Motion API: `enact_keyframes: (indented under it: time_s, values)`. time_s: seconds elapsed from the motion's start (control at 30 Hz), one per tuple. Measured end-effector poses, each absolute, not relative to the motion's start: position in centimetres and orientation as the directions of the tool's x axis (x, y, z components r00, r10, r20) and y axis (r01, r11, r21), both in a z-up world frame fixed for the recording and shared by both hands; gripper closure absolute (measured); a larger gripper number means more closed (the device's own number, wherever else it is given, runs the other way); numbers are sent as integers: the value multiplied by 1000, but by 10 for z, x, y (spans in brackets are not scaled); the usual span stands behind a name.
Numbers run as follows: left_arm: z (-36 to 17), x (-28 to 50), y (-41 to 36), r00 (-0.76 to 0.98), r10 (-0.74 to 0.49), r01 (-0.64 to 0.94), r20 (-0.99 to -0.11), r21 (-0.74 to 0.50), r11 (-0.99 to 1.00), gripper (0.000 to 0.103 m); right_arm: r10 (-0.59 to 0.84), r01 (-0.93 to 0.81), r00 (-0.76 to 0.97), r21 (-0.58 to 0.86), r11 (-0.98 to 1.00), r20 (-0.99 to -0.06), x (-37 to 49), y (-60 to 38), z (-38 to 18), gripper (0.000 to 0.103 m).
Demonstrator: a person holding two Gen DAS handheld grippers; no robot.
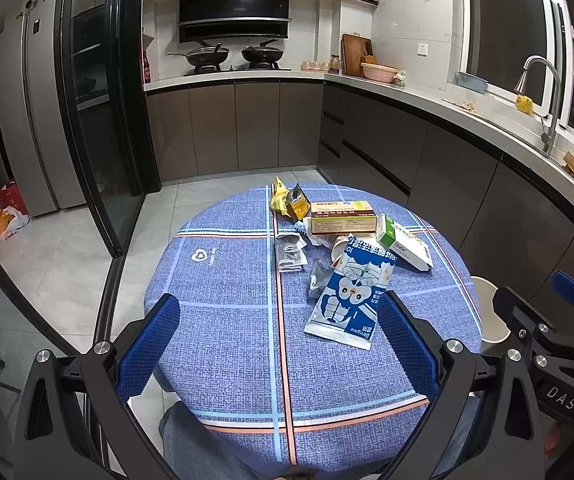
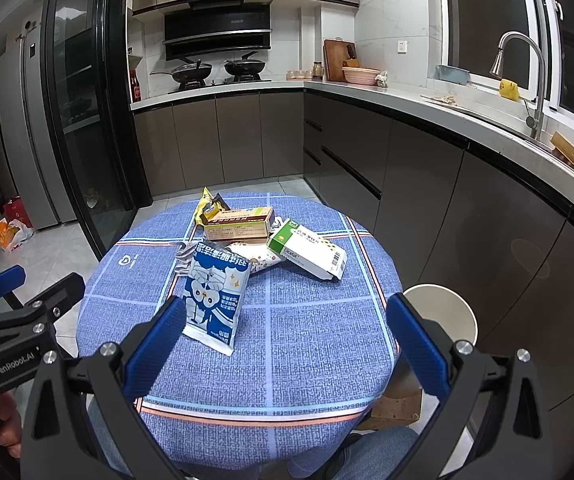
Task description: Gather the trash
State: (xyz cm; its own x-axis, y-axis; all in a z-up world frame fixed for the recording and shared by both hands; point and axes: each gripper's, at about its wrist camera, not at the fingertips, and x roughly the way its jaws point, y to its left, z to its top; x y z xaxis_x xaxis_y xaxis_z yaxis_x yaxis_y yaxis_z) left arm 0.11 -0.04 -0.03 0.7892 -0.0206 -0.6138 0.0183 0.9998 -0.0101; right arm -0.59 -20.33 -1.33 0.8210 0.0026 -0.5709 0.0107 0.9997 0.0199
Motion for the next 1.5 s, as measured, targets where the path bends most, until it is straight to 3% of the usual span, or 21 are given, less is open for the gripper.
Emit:
enact_keyframes:
  time_s: [1.5]
  values:
    - [-6, 5, 7, 773, -14, -2, -634, -24, 1000, 8, -1, 11, 818, 14, 1000, -576, -4, -201, -13, 3]
